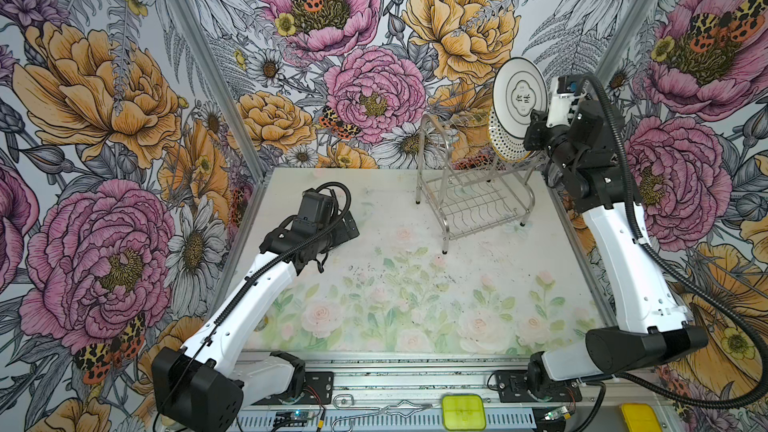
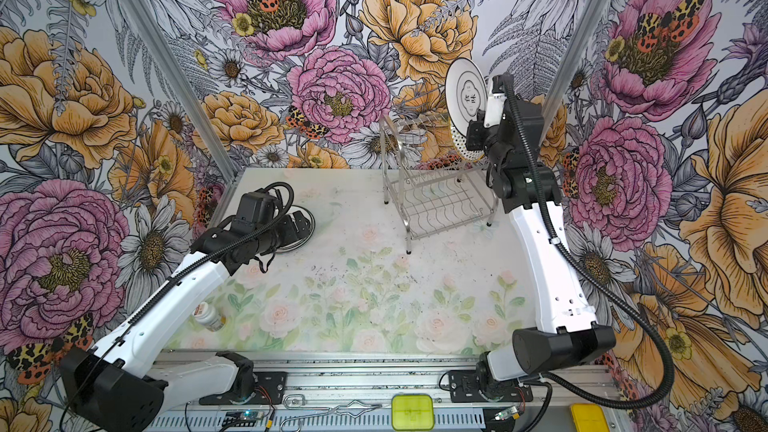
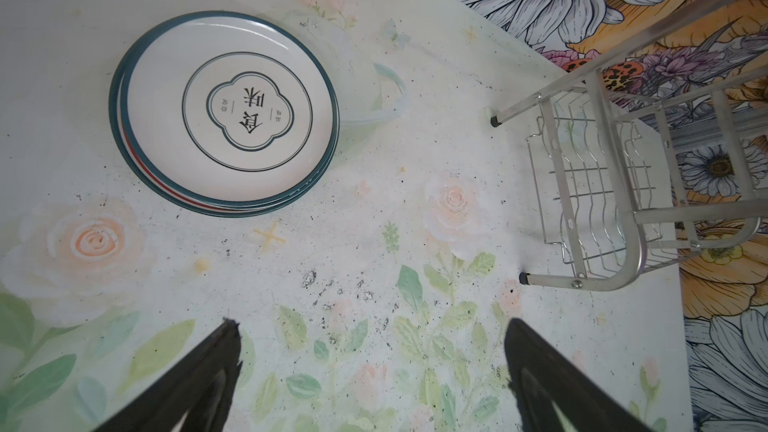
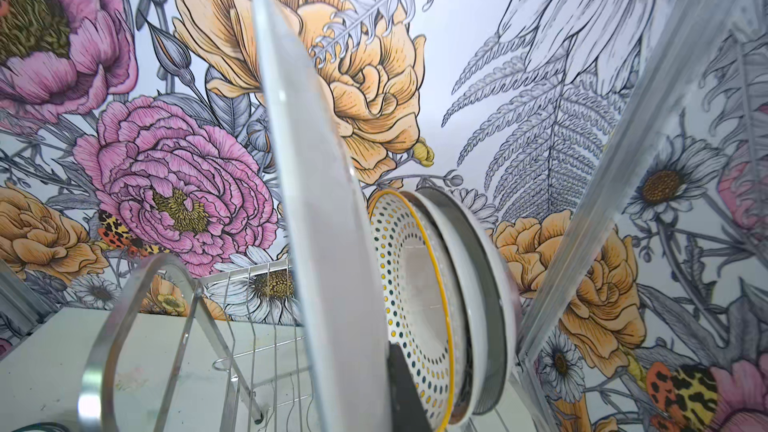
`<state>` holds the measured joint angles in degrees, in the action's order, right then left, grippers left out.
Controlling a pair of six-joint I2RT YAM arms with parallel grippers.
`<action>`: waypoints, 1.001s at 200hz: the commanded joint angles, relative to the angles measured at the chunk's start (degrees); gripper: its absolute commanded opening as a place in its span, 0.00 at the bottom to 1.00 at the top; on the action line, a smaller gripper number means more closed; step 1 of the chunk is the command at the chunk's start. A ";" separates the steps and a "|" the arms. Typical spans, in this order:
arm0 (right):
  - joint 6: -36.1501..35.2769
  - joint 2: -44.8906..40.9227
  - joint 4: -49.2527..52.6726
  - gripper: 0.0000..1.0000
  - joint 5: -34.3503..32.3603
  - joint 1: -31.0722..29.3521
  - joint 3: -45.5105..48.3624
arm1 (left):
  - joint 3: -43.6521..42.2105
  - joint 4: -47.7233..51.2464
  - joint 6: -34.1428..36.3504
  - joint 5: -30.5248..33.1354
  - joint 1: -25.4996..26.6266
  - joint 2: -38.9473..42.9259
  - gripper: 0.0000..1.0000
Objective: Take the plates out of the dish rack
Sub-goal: 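Lift the teal-rimmed plate out of the rack with the right gripper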
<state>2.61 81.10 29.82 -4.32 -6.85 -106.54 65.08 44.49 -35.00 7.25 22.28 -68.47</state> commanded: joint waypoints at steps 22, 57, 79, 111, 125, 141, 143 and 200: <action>-1.83 -15.38 -6.71 0.00 -7.09 -0.03 10.41 | 1.20 -0.70 1.68 8.22 4.86 0.99 0.99; -1.55 -27.17 -6.55 0.00 -17.65 0.43 23.62 | -0.20 -1.88 2.55 8.05 6.72 1.49 0.99; -1.24 -34.20 -5.87 0.00 -24.04 0.74 31.53 | -0.78 -2.95 3.45 6.22 7.44 1.56 0.99; 5.99 -42.56 0.67 0.00 -25.75 0.70 41.42 | -4.19 -7.78 3.17 2.30 8.20 2.85 0.99; 10.02 -45.23 4.18 0.00 -23.68 0.70 44.92 | -5.58 -9.44 2.75 1.19 8.51 2.97 0.99; 15.46 -46.32 8.81 0.00 -18.46 0.72 47.79 | -6.80 -10.45 2.51 1.03 9.30 2.67 0.99; 16.23 -46.30 9.50 0.00 -17.51 0.82 48.11 | -6.91 -10.65 2.54 0.97 9.39 2.60 0.99; 29.63 -43.49 12.82 0.00 7.03 0.77 55.45 | -10.48 -15.49 0.76 -0.37 11.11 0.88 0.99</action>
<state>24.67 36.42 43.22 -10.68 -6.31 -51.48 56.14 33.50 -33.12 8.71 32.75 -66.98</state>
